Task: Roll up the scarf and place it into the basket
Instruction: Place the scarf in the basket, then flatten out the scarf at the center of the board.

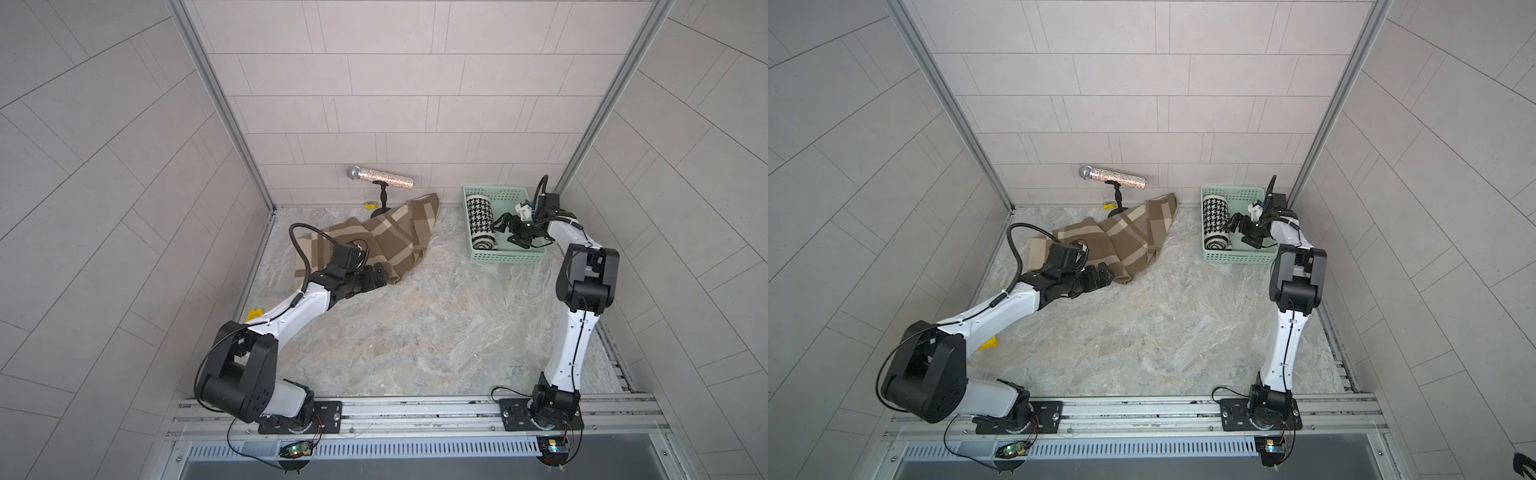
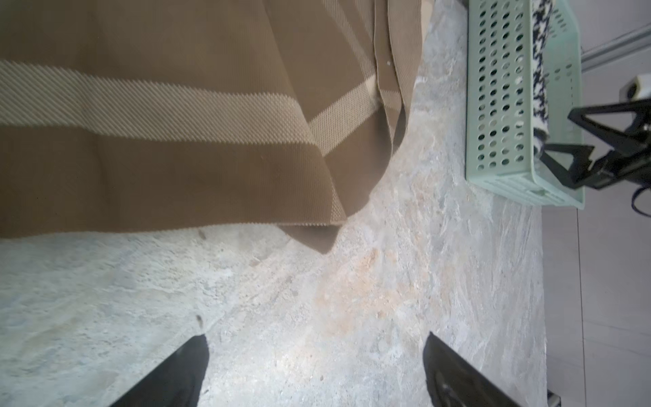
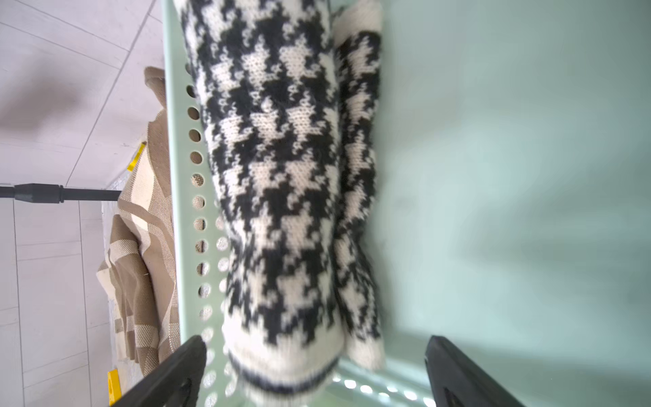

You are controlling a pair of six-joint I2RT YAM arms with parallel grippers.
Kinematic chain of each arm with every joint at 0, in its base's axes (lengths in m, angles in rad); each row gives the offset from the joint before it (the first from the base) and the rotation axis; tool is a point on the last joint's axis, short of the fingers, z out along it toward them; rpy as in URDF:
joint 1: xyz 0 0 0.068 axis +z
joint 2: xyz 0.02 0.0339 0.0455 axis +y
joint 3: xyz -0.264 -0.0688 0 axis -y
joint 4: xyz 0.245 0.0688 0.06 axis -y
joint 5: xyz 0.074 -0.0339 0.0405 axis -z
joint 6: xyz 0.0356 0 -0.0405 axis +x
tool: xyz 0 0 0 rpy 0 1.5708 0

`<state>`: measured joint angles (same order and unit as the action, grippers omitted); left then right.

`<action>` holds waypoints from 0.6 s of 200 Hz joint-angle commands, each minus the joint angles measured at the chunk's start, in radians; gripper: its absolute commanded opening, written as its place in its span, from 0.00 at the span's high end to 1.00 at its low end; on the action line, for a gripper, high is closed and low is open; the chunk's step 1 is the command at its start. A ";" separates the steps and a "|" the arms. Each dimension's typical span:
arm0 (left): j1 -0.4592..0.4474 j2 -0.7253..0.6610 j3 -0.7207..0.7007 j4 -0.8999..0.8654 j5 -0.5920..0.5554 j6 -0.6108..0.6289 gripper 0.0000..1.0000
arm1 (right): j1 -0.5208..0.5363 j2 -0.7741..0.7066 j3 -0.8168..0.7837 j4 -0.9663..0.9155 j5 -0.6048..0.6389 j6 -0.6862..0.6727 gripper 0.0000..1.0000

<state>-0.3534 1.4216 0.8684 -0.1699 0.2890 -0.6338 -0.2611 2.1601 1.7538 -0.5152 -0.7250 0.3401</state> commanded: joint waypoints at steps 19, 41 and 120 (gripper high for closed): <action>0.045 0.058 0.051 0.130 -0.007 -0.008 0.11 | 0.003 -0.200 -0.231 0.208 0.108 0.055 0.00; 0.041 0.168 0.168 0.054 0.042 0.057 0.13 | 0.012 -0.336 -0.391 0.253 0.192 0.070 0.00; -0.086 0.585 0.568 -0.189 0.013 0.267 0.16 | 0.112 -0.907 -0.807 0.118 0.534 0.058 0.00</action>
<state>-0.3908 1.9095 1.3399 -0.2951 0.2935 -0.4427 -0.1696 1.3849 1.0183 -0.3477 -0.3222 0.4004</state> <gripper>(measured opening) 0.856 0.997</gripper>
